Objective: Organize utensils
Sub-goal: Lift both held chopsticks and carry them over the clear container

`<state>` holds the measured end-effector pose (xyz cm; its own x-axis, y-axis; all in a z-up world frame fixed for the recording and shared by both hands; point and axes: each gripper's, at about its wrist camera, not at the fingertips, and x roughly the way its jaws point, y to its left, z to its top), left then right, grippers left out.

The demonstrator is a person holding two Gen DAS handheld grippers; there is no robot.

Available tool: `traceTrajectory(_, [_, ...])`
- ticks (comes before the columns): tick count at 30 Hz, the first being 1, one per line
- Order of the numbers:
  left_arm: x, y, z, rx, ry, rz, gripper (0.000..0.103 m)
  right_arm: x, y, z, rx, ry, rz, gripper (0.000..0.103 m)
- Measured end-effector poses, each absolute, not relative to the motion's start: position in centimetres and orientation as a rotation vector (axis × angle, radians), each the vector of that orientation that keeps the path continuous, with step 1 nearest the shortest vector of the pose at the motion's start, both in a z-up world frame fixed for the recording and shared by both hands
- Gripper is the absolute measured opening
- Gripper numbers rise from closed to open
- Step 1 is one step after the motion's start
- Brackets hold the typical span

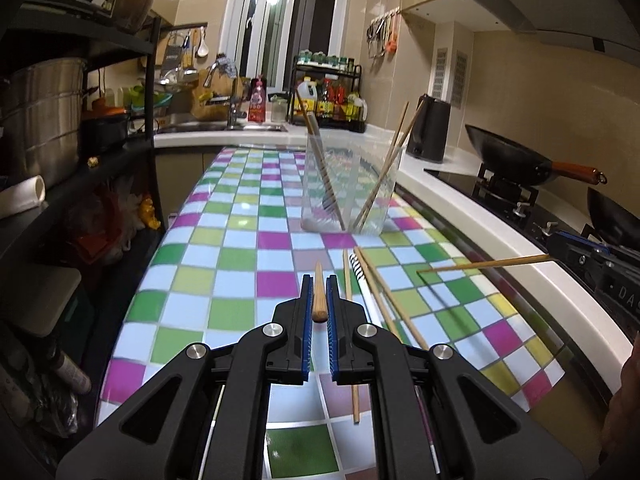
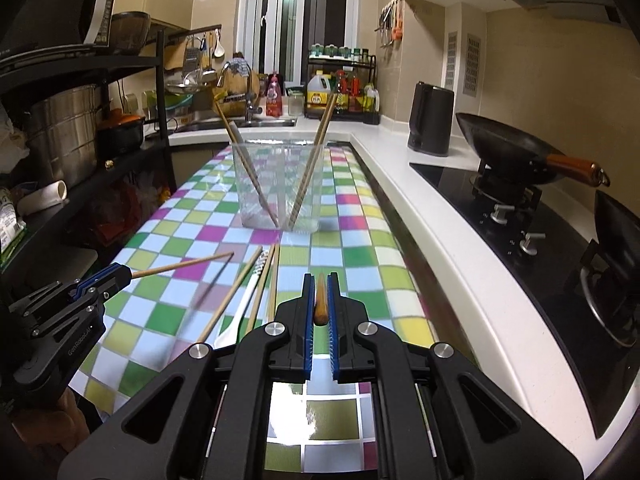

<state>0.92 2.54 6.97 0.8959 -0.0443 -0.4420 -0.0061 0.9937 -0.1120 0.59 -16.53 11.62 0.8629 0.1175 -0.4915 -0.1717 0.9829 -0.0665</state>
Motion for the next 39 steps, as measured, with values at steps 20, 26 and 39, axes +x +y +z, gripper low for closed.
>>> traceTrajectory(20, [5.6,4.6,13.1,-0.15,0.407,-0.101,0.006,6.3,-16.7,17.5,-0.035,0.414,0.242,0.006])
traceTrajectory(26, [8.7,5.6,15.2,-0.167,0.474,-0.117,0.007,9.1,-16.7,19.6,-0.007,0.412,0.278,0.006])
traceTrajectory(39, [14.5,6.3,26.0,-0.144,0.558,-0.215,0.007,13.3,-15.2,26.6,0.003,0.328,0.366,0.006])
